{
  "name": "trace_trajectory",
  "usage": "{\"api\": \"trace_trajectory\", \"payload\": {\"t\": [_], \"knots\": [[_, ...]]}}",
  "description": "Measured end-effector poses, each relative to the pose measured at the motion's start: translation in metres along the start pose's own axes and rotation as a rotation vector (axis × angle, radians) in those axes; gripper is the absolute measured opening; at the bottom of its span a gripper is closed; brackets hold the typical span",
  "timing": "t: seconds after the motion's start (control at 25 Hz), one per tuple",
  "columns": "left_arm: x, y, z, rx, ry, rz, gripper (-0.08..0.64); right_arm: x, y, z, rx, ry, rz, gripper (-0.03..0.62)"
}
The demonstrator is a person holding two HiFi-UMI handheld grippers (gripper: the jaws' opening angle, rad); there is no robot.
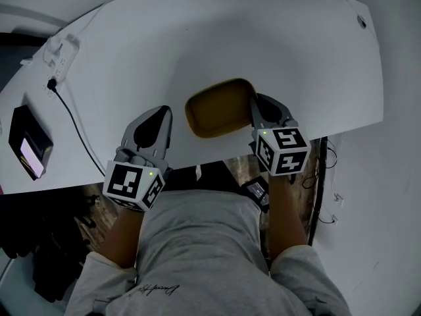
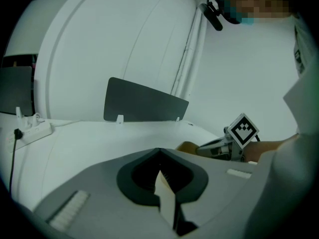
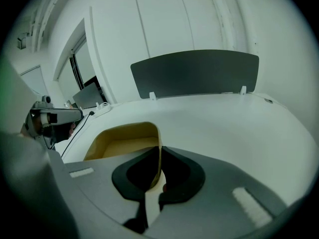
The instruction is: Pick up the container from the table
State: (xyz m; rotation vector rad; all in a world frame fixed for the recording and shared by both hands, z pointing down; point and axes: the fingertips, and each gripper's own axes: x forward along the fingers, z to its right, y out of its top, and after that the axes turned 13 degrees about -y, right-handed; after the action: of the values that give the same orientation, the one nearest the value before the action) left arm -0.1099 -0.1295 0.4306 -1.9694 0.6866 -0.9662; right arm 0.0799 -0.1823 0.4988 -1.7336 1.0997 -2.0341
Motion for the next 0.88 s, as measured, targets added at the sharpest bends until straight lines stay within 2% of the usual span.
{"api": "trace_trajectory", "payload": {"t": [0.88], "knots": [[-0.02, 0.032, 0.022, 0.054, -0.027, 0.052, -0.005, -0.053, 0.025, 0.006, 0.053, -0.004, 0.075, 0.025]]}}
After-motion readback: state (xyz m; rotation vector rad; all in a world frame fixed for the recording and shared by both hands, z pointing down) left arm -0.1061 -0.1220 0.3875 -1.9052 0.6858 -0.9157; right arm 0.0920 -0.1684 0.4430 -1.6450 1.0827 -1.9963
